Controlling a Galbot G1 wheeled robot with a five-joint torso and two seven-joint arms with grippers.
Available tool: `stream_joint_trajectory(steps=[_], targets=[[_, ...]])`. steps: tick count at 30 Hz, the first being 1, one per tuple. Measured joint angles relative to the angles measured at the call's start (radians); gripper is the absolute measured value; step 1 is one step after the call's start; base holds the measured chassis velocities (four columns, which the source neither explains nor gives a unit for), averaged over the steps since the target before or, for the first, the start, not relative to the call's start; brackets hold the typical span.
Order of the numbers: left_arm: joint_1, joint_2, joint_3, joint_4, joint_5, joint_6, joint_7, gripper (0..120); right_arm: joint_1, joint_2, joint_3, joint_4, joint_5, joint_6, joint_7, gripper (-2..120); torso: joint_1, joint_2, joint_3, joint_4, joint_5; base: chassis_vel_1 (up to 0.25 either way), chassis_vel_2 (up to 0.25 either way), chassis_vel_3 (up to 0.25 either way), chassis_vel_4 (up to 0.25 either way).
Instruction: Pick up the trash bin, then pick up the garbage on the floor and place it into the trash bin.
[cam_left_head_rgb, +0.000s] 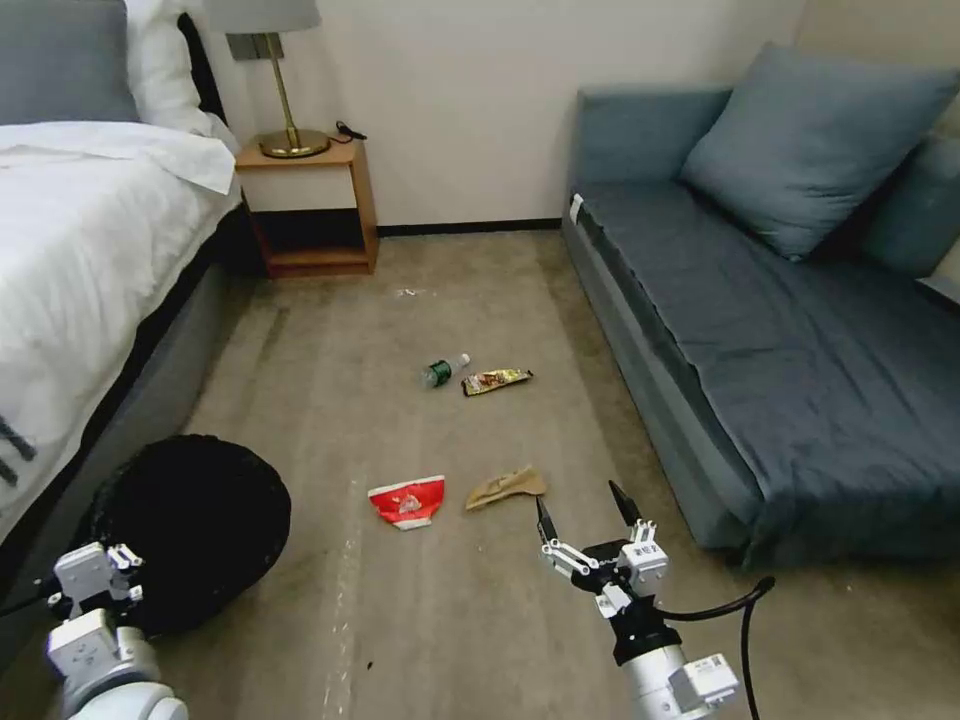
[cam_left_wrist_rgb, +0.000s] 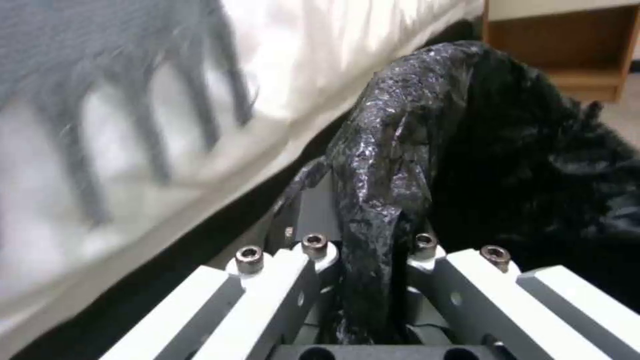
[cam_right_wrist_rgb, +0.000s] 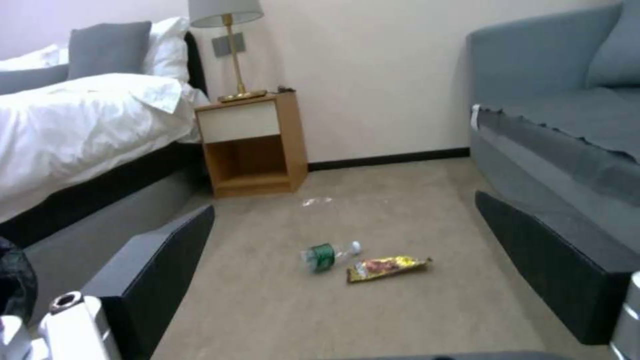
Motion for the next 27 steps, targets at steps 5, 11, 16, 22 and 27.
stream_joint_trajectory(steps=[5,11,16,22,27], targets=[[-0.019,0.008,0.001,0.016,0.002,0.001,0.000,7,-0.005,0.002,0.003,-0.010,-0.013,0.003,0.002,100,0.000,0.000,0.000,-0.0002,0.0000,-0.125,0.120,0.129,-0.126],[-0.019,0.014,0.003,0.034,0.002,-0.014,-0.001,7,-0.004,0.013,-0.002,-0.018,-0.030,0.004,0.003,100,0.000,0.000,0.000,-0.0001,-0.0001,-0.121,0.128,0.132,-0.124],[-0.027,0.028,0.003,0.048,0.002,-0.024,-0.001,7,-0.002,0.029,-0.014,-0.044,-0.058,0.016,0.007,100,0.000,0.000,0.000,-0.0001,-0.0004,-0.113,0.120,0.121,-0.128],[-0.033,0.037,0.003,0.068,0.008,-0.030,-0.001,7,-0.003,0.035,-0.012,-0.062,-0.077,0.047,0.017,100,0.000,0.000,0.000,0.0002,-0.0036,-0.115,0.110,0.120,-0.110],[-0.026,0.039,0.008,0.062,0.019,-0.032,0.003,7,-0.014,0.035,-0.012,-0.062,-0.088,0.069,0.028,100,0.000,0.000,0.000,0.0004,-0.0034,-0.092,0.106,0.108,-0.102]])
